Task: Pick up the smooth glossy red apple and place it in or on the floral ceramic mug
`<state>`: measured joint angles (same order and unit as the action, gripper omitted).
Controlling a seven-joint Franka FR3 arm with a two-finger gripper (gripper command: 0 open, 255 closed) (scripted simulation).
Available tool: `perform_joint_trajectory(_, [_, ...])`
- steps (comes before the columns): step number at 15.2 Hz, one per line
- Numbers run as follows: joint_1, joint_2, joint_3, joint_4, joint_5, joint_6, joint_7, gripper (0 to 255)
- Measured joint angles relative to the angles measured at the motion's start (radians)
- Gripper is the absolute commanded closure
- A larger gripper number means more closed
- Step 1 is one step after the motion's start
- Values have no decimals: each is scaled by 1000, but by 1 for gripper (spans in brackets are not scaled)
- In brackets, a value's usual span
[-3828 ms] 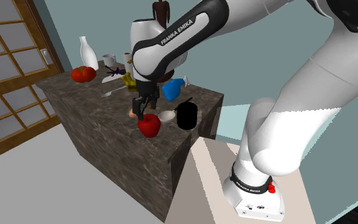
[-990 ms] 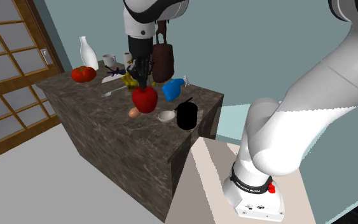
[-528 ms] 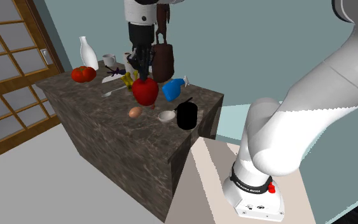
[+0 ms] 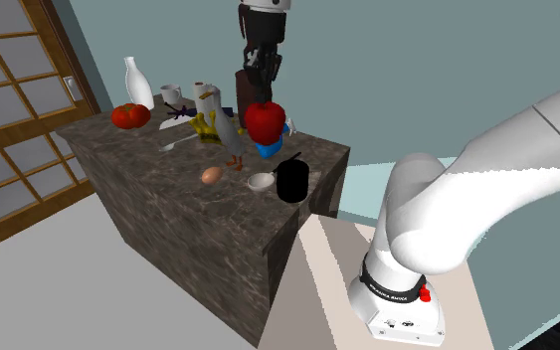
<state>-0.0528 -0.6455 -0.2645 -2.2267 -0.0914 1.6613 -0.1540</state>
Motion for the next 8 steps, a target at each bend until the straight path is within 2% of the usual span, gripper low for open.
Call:
perform_joint_trajectory(6, [-46, -84, -72, 34, -58, -113, -101, 255])
perform_joint_trajectory(8, [-51, -100, -77, 16, -65, -110, -108, 255])
